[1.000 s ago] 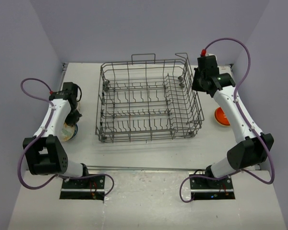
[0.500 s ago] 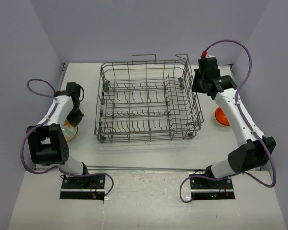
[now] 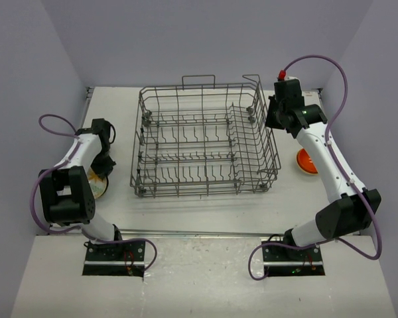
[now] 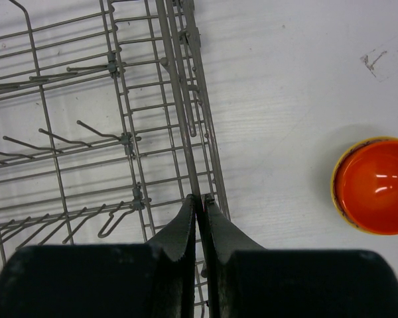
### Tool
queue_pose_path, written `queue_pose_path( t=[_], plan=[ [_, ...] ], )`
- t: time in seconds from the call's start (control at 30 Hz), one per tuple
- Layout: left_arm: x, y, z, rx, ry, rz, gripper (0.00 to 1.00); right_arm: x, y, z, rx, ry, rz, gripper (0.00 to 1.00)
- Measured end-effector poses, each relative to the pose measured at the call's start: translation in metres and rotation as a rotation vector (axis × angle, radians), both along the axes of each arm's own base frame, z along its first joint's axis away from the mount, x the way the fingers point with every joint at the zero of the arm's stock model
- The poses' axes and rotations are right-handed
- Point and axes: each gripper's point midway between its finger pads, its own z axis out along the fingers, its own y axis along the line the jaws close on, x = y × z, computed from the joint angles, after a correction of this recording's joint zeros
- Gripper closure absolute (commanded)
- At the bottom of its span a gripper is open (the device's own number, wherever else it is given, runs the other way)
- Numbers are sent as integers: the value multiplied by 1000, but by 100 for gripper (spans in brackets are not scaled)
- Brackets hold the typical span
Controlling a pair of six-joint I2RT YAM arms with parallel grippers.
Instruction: Unload the bowls from the dish rack
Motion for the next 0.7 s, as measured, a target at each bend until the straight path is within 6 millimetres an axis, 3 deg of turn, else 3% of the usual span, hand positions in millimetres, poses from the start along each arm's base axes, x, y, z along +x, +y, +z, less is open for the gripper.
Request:
queue_pose_path(
  t=[0.07,0.17,0.43,0.53,0.7],
  plan=[
    [0,0,0,1,1,0,76,0,0,0,0,0,0,100],
    [-1,1,0,3,4,1,58,0,0,0,-1,1,0,100],
    [8,2,8,4,-24,6,48,-1,0,0,-2,5,0,96],
    [14,3,14,5,-47,12,35,-1,0,0,-2,5,0,96],
    [19,2,24,8,-92,25,33,-1,0,1,-3,9,0,96]
  ],
)
